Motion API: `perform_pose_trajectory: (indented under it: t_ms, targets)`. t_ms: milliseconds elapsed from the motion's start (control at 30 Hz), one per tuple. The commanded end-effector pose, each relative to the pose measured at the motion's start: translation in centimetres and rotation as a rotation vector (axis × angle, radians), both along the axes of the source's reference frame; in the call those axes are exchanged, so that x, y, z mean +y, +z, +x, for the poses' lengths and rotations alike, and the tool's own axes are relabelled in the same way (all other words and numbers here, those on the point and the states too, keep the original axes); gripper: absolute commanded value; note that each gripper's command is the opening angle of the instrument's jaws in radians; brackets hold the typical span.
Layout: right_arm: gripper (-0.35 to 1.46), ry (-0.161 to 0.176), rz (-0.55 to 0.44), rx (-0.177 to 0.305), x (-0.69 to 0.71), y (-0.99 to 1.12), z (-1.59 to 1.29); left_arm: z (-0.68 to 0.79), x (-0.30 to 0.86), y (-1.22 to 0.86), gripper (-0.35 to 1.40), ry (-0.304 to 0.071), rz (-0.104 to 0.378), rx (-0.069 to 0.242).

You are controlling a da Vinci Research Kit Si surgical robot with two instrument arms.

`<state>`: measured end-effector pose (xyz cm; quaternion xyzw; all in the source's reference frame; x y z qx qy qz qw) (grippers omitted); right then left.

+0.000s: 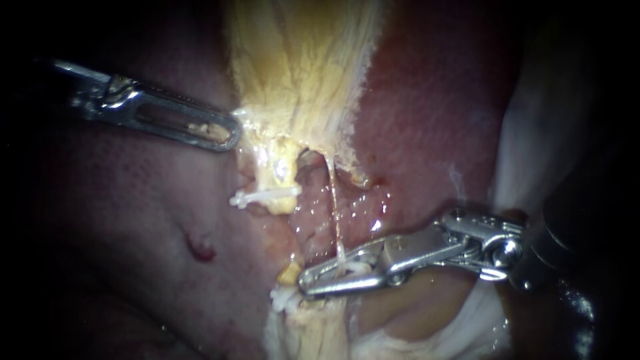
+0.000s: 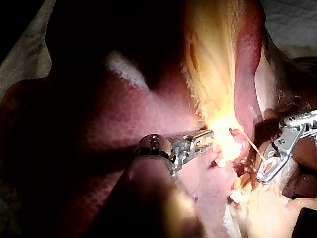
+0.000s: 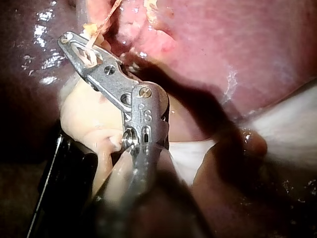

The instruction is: Clipping first clip right tube

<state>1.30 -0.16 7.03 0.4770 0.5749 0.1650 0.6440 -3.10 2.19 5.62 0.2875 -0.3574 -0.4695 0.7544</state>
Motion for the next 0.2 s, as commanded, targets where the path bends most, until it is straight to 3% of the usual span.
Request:
perform_pose_trajectory:
  t_ms: [33, 200]
  targets:
    - [-0.35, -0.001, 0.0, 0.0, 0.0, 0.0, 0.0, 0.0, 0.0, 0.0, -0.35, 0.0, 0.0, 0.0]
    - [-0.35, -0.001, 0.0, 0.0, 0.01, 0.01, 0.0, 0.0, 0.0, 0.0, -0.35, 0.0, 0.0, 0.0]
